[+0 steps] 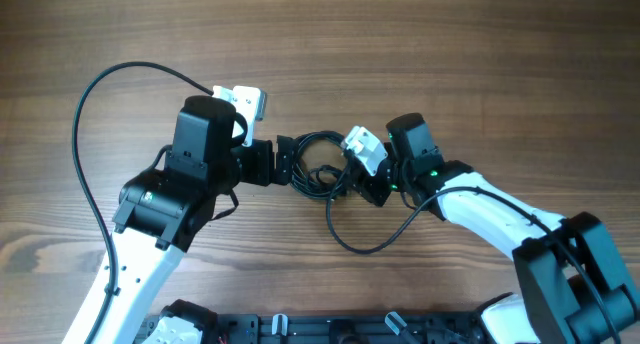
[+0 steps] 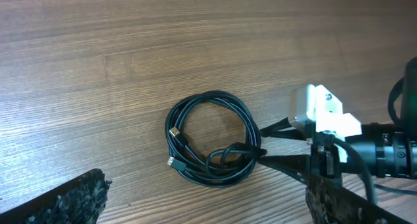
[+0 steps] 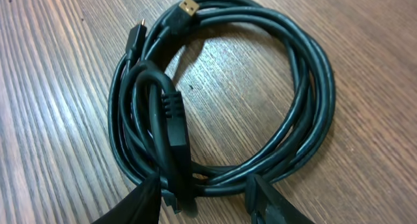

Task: Untangle cables

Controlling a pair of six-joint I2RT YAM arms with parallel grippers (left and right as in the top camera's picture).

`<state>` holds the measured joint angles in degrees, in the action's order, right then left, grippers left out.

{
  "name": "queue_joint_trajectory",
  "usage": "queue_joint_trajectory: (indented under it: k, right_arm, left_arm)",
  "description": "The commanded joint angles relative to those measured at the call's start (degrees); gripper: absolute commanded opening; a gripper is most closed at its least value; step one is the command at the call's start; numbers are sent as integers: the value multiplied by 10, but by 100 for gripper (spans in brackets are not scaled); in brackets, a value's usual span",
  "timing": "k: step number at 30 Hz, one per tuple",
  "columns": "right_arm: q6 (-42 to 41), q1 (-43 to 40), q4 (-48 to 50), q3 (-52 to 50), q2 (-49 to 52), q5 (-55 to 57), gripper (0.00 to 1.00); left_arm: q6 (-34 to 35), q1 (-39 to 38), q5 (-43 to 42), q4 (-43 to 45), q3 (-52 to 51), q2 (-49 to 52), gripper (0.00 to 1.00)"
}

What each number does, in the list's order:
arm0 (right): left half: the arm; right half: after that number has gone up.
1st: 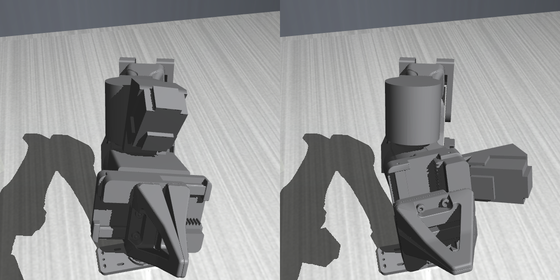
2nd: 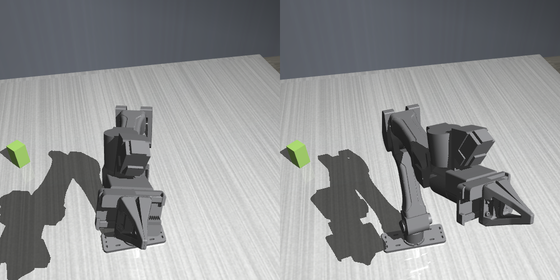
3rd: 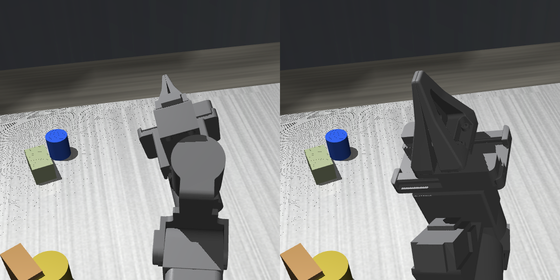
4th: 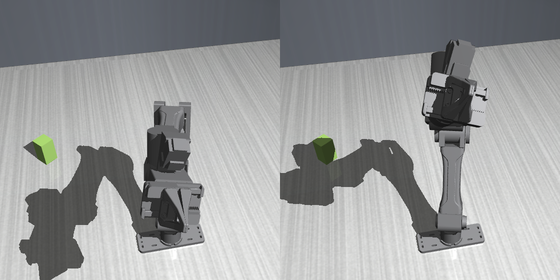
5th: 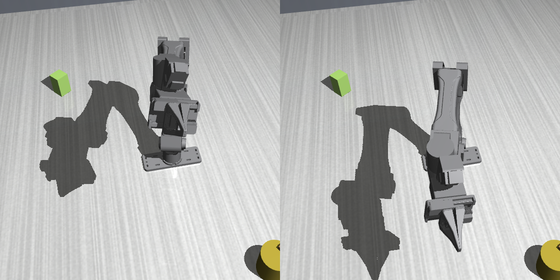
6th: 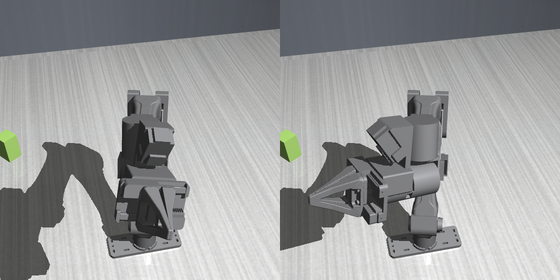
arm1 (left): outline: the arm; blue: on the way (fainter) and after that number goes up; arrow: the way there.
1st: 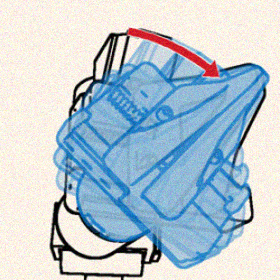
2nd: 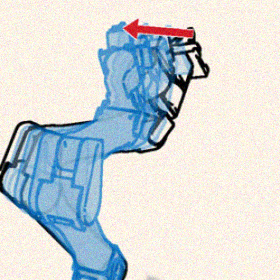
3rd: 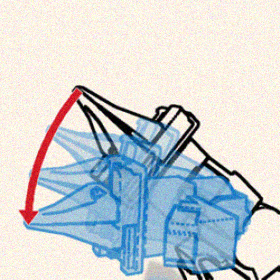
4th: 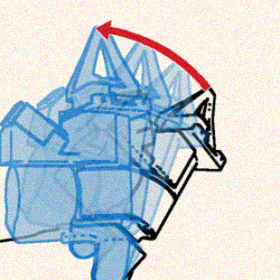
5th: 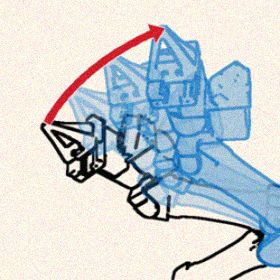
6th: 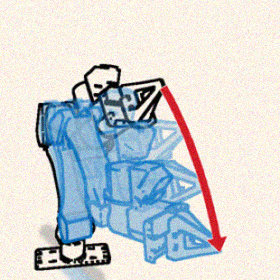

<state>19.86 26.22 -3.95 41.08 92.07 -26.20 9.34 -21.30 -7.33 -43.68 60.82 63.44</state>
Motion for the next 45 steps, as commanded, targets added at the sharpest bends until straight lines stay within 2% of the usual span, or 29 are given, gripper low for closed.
queue_joint_trajectory:
  k: [1,5,10,16,18,29,41,45]
  right_arm:
    - [11,4,7,5,12,-19,41]
    - [11,4,16,5,12,-19,38]
    - [10,4,22,5,12,-19,21]
    - [10,4,23,5,12,-19,12]
    - [7,4,29,5,12,-9,5]
    - [-111,4,59,5,12,158,5]
    - [-115,4,61,5,20,334,4]
    - [-117,4,87,5,72,359,5]
  left_arm:
    - [5,-2,-5,1,10,1,100]
    - [5,-2,-5,1,10,1,100]
    - [5,-2,-5,1,10,1,100]
    - [5,-2,-5,1,10,1,100]
    - [5,-2,-5,1,10,1,100]
    - [5,-2,-5,-3,10,1,100]
    - [5,-2,-5,-3,10,1,100]
    - [5,-2,-5,-3,10,1,100]
